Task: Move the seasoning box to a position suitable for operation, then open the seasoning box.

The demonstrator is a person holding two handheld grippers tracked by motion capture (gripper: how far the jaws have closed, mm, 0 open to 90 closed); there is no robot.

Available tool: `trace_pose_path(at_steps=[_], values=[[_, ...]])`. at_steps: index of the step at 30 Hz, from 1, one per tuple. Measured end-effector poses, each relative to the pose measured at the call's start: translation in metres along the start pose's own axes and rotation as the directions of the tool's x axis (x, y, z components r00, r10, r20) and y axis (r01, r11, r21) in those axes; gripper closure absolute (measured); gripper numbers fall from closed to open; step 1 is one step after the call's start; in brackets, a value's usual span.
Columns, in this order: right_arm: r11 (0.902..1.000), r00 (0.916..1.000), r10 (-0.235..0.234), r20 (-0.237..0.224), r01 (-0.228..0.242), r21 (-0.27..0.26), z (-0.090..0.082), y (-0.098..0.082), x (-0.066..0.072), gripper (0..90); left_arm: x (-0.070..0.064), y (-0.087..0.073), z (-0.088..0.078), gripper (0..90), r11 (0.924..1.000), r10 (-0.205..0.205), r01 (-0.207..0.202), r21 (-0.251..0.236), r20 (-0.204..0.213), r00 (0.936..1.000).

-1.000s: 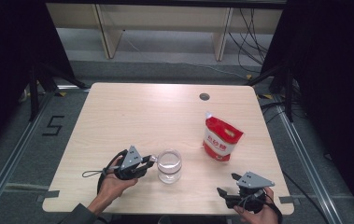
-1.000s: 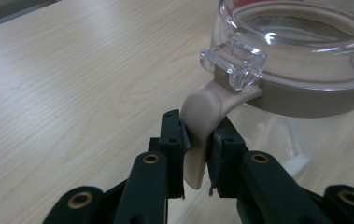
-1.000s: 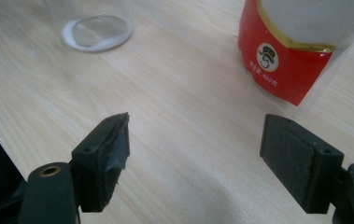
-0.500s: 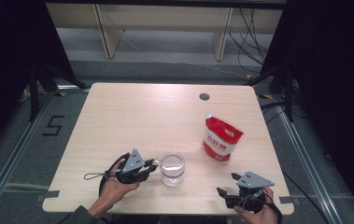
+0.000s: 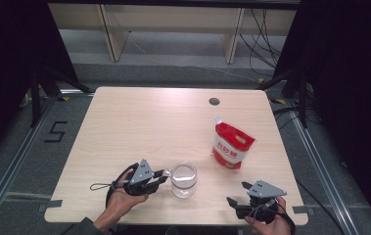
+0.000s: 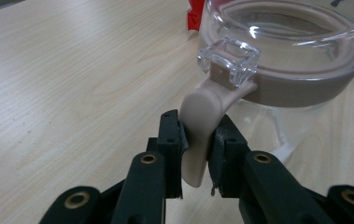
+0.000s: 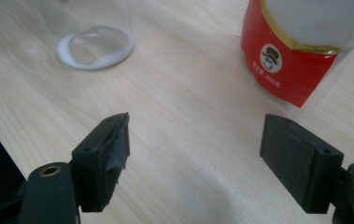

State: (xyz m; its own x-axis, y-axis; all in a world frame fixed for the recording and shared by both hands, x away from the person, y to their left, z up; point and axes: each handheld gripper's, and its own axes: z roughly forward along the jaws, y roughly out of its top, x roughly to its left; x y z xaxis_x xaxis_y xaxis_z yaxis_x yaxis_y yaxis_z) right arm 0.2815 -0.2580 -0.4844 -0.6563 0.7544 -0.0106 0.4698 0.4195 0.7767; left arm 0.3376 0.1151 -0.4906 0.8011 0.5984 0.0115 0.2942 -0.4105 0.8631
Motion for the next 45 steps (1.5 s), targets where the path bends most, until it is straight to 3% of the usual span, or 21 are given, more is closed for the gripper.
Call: trace_pose_path(at_steps=[1,2,3,4,5,9,11,13,15,18,23,25,31,33,35,38,39,40,45], values=[[1.0,1.0,0.0,-0.003,0.0,-0.002,0.0,0.0,0.0,25.3,-0.003,0.0,0.0,75.5,1.0,-0.003,0.003,-0.009,0.002,1.0],[0.9992,0.9994,-0.034,0.009,0.034,-0.018,0.0,0.0,-0.002,25.3,-0.004,0.0,0.001,75.4,1.0,0.001,-0.001,-0.007,0.008,1.0],[0.9999,1.0,-0.006,0.005,0.006,-0.012,0.0,0.0,0.0,25.3,-0.007,0.001,0.001,75.3,1.0,-0.004,0.004,-0.002,0.008,1.0],[0.9994,0.9996,-0.029,0.005,0.029,-0.018,0.0,0.0,-0.002,25.3,-0.008,0.001,0.002,75.3,0.9999,-0.012,0.012,-0.006,0.017,0.9998],[0.9997,0.9997,-0.023,-0.002,0.023,-0.011,0.001,0.0,-0.002,25.3,-0.008,0.002,0.001,75.2,1.0,0.008,-0.008,0.001,0.012,0.9999],[0.9996,0.9996,-0.026,-0.002,0.026,-0.009,0.0,0.0,-0.003,25.3,-0.008,0.0,0.002,74.1,0.9998,-0.009,0.01,-0.017,0.018,0.9998],[0.9998,0.9998,-0.019,-0.007,0.019,-0.008,0.0,0.0,-0.003,25.3,-0.008,0.001,0.002,63.7,0.9998,-0.019,0.019,0.001,0.035,0.9992],[0.9994,0.9996,-0.029,0.005,0.029,-0.018,-0.001,0.0,-0.003,25.3,-0.01,0.001,0.001,49.4,0.9996,-0.026,0.026,0.008,0.012,0.9996],[0.9993,0.9994,-0.033,0.006,0.034,-0.015,-0.001,0.0,-0.004,25.0,-0.008,0.001,-0.003,42.5,0.9998,-0.017,0.017,0.003,-0.019,0.9997],[0.9992,0.9993,-0.036,0.005,0.036,-0.018,0.0,0.0,-0.003,25.0,-0.007,0.001,-0.01,34.3,0.9991,-0.037,0.037,-0.019,-0.025,0.999],[0.9991,0.9993,-0.038,0.006,0.038,-0.017,0.0,0.0,-0.003,24.9,-0.008,0.004,-0.02,31.2,0.9988,-0.04,0.039,-0.03,-0.033,0.9987],[0.9993,0.9994,-0.034,0.004,0.034,-0.018,0.0,0.0,-0.003,25.0,-0.008,0.005,-0.022,33.0,0.9974,-0.06,0.059,-0.041,-0.019,0.998],[0.9992,0.9993,-0.036,0.005,0.036,-0.016,0.0,0.0,-0.003,24.9,-0.012,0.007,-0.026,33.1,0.9978,-0.058,0.058,-0.032,-0.016,0.9982],[0.9995,0.9995,-0.028,-0.015,0.027,-0.014,0.0,0.0,-0.003,24.9,-0.013,0.008,-0.027,34.9,0.9979,-0.055,0.054,-0.036,-0.028,0.9981],[0.9996,0.9997,-0.026,-0.002,0.026,-0.013,0.0,0.0,-0.002,24.9,-0.013,0.008,-0.027,37.6,0.9972,-0.062,0.061,-0.044,-0.012,0.998],[0.9995,0.9996,-0.027,0.0,0.027,-0.014,-0.001,0.0,-0.003,24.9,-0.012,0.01,-0.029,45.6,0.9983,-0.033,0.033,-0.048,0.005,0.9994],[0.9999,1.0,-0.01,-0.001,0.01,-0.008,-0.001,0.0,-0.001,24.9,-0.013,0.011,-0.03,49.2,0.9977,-0.042,0.043,-0.052,0.008,0.9991],[0.999,0.9992,-0.041,0.002,0.041,-0.018,0.0,0.0,-0.004,24.9,-0.013,0.011,-0.031,53.6,0.9972,-0.048,0.048,-0.056,0.008,0.9988],[0.9996,0.9997,-0.023,-0.001,0.023,-0.015,0.0,0.0,-0.004,24.8,-0.014,0.018,-0.036,73.9,0.9955,-0.05,0.053,-0.079,0.032,0.9982]])
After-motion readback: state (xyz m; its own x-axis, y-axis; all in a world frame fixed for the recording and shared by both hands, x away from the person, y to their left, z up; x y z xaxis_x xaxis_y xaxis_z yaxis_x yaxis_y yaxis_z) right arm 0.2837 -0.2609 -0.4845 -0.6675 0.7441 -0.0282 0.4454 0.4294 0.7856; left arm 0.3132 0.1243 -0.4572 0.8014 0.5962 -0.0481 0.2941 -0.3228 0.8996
